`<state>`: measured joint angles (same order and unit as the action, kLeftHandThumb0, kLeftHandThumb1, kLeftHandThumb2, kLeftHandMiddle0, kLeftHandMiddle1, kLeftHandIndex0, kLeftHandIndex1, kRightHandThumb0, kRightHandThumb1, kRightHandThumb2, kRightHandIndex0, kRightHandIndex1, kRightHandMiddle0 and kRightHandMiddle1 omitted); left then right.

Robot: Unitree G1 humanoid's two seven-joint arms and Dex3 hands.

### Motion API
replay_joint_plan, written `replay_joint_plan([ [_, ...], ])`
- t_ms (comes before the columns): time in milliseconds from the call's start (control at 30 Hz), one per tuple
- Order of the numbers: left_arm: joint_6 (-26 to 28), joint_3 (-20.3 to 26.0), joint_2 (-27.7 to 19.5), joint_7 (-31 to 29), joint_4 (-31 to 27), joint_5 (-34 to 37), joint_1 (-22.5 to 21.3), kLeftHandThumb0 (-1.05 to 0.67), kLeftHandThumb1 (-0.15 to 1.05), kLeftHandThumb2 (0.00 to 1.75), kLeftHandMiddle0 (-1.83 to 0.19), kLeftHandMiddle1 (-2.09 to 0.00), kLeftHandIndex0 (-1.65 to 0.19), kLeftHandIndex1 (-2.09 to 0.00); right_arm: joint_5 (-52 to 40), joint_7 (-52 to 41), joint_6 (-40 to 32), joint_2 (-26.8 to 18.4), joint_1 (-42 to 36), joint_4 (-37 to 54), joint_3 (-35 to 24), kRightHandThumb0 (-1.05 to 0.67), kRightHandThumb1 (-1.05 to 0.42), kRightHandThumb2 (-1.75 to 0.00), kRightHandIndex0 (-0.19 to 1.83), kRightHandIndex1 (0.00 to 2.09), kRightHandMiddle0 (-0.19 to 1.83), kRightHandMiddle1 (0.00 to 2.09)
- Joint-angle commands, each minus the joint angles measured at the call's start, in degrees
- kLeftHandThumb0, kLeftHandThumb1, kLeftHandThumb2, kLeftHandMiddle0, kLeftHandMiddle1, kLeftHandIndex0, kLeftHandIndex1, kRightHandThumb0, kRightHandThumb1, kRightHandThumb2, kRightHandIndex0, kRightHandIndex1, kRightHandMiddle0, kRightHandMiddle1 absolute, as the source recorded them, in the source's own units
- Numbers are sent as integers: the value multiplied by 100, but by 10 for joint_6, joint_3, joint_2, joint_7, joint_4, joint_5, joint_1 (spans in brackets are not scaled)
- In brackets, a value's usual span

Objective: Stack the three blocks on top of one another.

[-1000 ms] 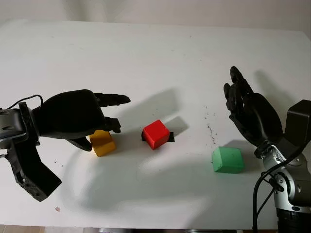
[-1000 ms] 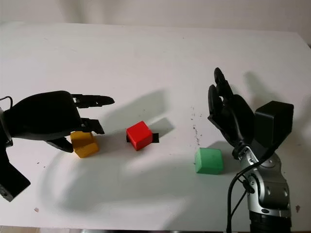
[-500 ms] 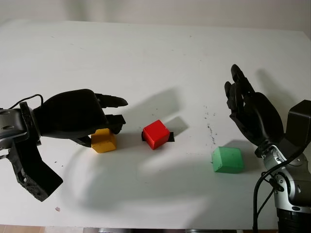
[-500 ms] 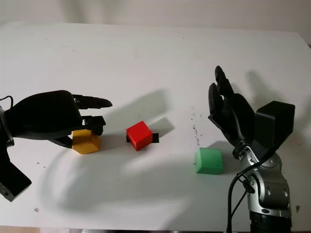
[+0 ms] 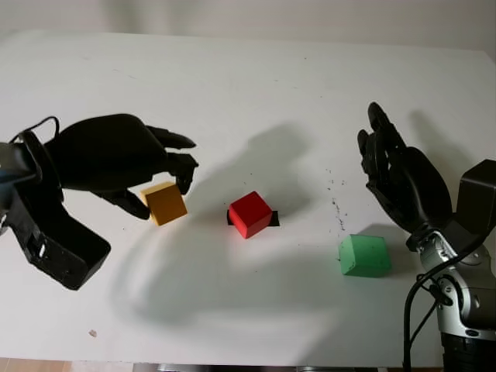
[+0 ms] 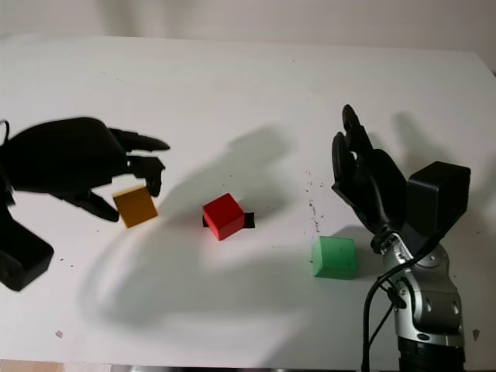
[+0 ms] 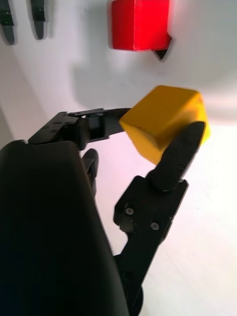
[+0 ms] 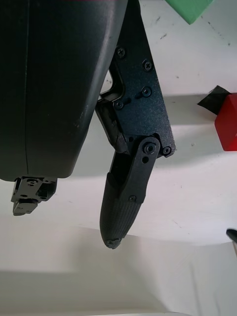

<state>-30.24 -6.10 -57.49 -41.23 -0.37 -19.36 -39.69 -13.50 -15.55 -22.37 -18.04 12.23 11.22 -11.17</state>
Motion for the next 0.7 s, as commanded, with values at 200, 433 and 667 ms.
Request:
replay_joint_plan([
  [200,75,-18,37,-96,3,63,-113,-44,96,5,-32,-6,-48,-124,0,8,10,6,-5,5,4,-76,-105,-66,-19,0,-19,0],
  [433,157,-14,82,-126,19,119,-133,-41,95,6,-35,-6,-54,-111,0,12,12,12,-10,6,7,-74,-105,-67,-19,0,-19,0],
  [667,241,-4,137,-105,11,166,-98,-44,97,6,-32,-4,-49,-120,3,10,14,8,-9,1,7,-74,-105,-68,-19,0,-19,0],
])
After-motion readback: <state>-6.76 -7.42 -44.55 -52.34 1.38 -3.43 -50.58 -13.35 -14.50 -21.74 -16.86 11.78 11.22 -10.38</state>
